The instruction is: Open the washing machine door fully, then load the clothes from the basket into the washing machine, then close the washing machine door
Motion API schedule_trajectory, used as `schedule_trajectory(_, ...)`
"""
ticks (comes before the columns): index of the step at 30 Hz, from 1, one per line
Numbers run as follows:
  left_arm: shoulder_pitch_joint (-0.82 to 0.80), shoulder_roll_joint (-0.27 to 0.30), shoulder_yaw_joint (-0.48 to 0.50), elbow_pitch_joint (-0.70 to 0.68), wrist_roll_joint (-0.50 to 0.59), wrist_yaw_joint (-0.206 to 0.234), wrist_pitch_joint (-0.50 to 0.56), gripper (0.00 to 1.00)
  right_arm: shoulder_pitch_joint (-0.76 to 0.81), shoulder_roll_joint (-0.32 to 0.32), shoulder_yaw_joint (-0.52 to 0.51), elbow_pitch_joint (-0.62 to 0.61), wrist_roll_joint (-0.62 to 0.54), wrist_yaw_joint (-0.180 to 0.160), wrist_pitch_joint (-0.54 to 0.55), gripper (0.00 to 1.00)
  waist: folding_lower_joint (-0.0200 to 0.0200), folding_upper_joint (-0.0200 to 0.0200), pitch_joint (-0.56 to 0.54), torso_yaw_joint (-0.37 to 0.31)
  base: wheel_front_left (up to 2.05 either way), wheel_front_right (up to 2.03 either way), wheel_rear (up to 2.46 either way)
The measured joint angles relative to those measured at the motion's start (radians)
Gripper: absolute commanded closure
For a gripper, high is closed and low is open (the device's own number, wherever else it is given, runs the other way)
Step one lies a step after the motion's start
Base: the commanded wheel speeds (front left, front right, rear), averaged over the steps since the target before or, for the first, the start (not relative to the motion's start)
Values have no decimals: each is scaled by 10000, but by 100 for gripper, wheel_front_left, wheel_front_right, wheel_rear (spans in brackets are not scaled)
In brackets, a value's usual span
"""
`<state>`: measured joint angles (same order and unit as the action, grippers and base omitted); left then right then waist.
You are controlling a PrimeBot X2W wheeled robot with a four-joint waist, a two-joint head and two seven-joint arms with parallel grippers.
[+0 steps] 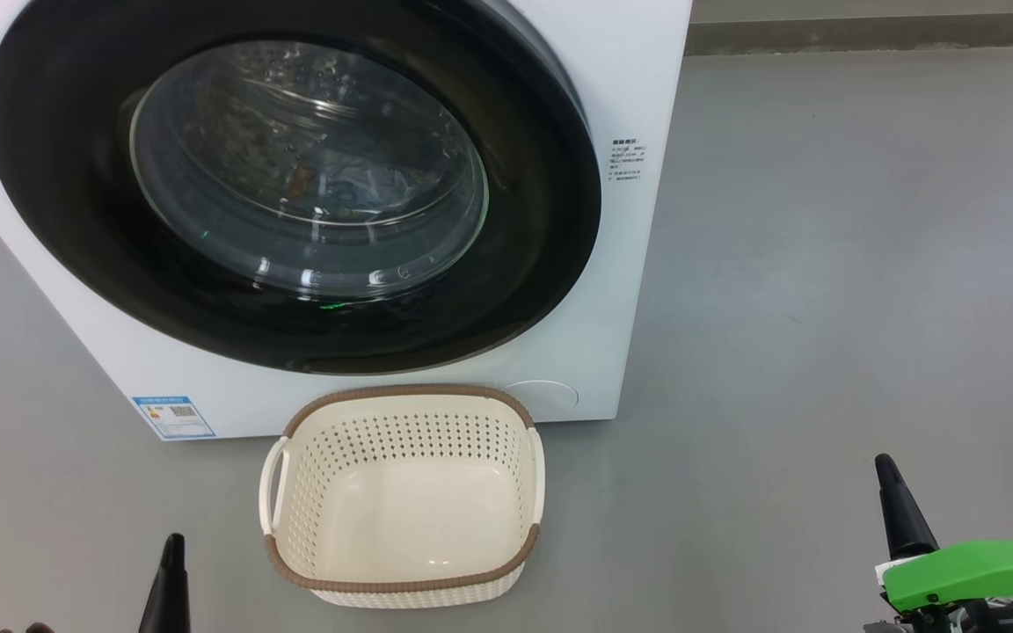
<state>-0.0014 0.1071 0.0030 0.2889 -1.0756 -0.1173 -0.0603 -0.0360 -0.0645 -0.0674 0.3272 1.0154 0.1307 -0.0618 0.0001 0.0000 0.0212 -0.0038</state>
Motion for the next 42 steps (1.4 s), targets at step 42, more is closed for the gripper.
schedule_trajectory(42,-417,-422,537,-299,-3601,136,1149,100,-205,123,-412,-272,3977,-2,1187,100,0,0,-156,25,0,0,0)
